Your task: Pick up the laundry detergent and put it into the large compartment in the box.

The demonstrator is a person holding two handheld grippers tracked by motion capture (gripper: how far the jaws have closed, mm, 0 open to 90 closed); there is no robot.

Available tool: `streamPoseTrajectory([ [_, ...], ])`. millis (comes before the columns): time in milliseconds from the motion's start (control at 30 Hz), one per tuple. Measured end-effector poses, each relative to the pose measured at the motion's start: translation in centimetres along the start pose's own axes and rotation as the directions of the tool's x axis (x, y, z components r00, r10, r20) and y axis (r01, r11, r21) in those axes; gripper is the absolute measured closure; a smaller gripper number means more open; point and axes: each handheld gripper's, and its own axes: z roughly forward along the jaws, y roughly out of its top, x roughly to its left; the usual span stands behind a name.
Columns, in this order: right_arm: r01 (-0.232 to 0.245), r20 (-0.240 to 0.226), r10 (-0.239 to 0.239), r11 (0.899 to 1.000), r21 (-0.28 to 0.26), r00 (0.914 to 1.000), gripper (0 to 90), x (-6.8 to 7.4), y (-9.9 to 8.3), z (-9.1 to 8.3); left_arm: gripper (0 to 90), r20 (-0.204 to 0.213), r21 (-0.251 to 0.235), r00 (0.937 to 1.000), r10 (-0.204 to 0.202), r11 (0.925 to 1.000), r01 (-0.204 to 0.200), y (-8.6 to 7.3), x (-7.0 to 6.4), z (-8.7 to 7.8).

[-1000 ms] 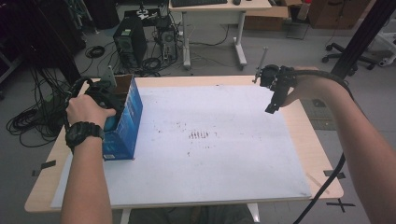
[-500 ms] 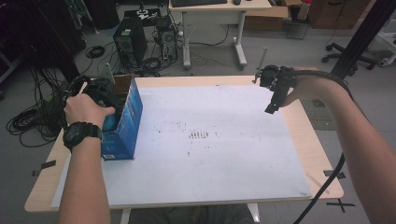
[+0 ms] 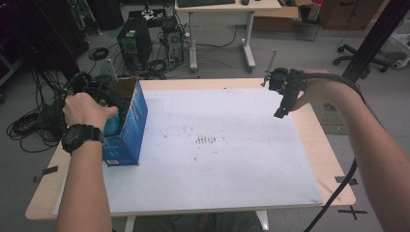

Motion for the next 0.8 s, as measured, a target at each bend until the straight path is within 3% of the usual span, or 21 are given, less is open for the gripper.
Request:
streamPoseTrajectory([
  [400, -0.004, 0.003, 0.004, 1.000, -0.005, 1.0000, 15.2, -0.1, -0.3, -0.2, 19.9, -0.017, -0.036, 0.9997, 0.019, 0.9992, -0.019, -0.4, -0.5, -2.5],
  [800, -0.007, 0.003, 0.007, 1.000, -0.007, 1.0000, 15.1, -0.2, -0.7, -0.3, 18.0, -0.033, -0.085, 0.9977, 0.059, 0.9944, -0.062, -0.7, -2.2, -5.6],
])
